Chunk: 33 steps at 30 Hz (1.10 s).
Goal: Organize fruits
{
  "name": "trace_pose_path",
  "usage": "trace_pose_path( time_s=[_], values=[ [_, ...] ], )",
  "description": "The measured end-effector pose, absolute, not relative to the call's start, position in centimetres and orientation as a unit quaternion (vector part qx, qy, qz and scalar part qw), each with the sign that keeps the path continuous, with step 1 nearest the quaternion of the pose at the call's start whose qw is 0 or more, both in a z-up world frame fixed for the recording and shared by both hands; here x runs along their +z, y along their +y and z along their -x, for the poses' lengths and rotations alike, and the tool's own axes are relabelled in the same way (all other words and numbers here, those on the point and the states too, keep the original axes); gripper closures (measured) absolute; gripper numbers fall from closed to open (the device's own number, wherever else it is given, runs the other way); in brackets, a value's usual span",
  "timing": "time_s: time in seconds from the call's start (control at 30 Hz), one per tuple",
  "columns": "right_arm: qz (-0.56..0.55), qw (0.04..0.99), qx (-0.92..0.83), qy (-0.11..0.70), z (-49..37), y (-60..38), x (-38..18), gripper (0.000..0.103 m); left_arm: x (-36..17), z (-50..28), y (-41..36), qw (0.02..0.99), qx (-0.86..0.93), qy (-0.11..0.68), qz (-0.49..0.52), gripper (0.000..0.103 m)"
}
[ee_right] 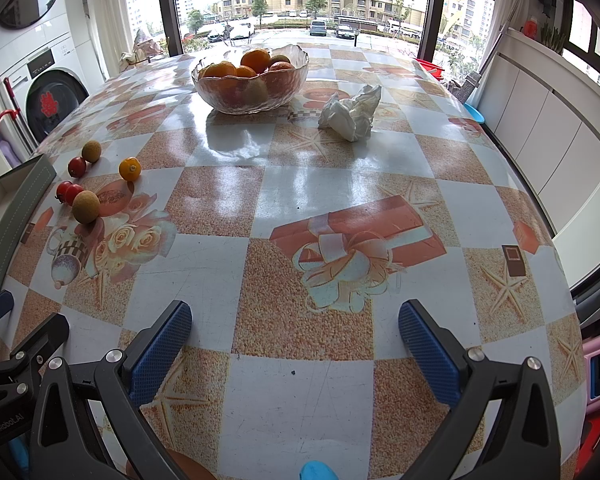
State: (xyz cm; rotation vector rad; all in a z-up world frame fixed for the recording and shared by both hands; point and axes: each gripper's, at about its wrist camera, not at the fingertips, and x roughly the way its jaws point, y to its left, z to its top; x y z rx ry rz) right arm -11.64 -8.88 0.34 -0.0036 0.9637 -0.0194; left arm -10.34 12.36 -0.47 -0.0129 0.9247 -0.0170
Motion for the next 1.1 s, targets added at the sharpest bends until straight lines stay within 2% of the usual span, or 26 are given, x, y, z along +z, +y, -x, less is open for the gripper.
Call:
trace_pose_path(
  time_s=[1.1],
  values=[
    [0.002,0.886,-0.009,0.464,11.61,-8.87,0.28,0.000,-0.37,10.41,12.32,0.893,-0.015,0.450,0.004,0.000]
  ],
)
